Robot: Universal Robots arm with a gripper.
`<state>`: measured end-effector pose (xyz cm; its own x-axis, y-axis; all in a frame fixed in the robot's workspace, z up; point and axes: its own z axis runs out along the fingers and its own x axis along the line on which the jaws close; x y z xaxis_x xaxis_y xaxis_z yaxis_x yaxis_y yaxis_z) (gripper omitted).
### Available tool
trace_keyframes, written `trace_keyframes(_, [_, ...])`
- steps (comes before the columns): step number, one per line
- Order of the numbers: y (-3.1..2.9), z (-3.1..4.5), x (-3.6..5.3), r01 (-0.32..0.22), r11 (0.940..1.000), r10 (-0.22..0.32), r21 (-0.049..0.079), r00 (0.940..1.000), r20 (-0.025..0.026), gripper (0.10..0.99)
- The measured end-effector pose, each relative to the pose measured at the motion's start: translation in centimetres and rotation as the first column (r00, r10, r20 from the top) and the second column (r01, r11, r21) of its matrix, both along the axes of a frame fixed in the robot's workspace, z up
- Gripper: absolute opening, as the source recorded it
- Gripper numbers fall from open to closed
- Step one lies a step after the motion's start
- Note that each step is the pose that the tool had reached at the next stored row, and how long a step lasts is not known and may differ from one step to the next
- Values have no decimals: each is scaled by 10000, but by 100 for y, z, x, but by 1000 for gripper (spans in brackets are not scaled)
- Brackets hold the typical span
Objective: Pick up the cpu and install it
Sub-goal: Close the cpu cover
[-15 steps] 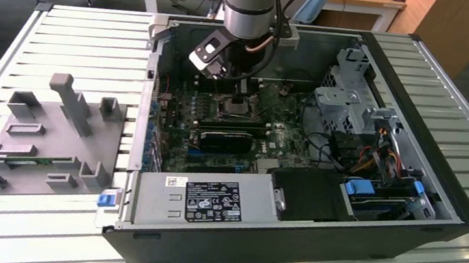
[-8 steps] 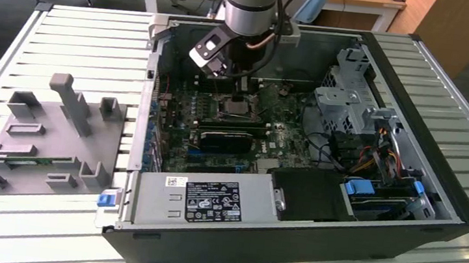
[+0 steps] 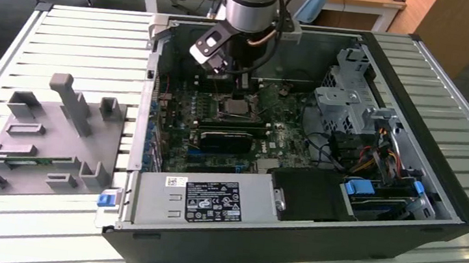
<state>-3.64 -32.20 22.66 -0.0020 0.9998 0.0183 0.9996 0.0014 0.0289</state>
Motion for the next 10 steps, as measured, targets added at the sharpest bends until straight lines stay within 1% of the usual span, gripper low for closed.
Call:
trace_keyframes(2, [0,14,5,1,10000,-1,-1,10000,-32,106])
trace_keyframes(5, [0,23,18,0,10000,0,3,10000,-99,106])
trace_keyframes(8, [0,39,21,0,10000,0,-2,9999,-121,106])
trace_keyframes(10, [0,47,23,0,10000,0,-1,9999,-162,106])
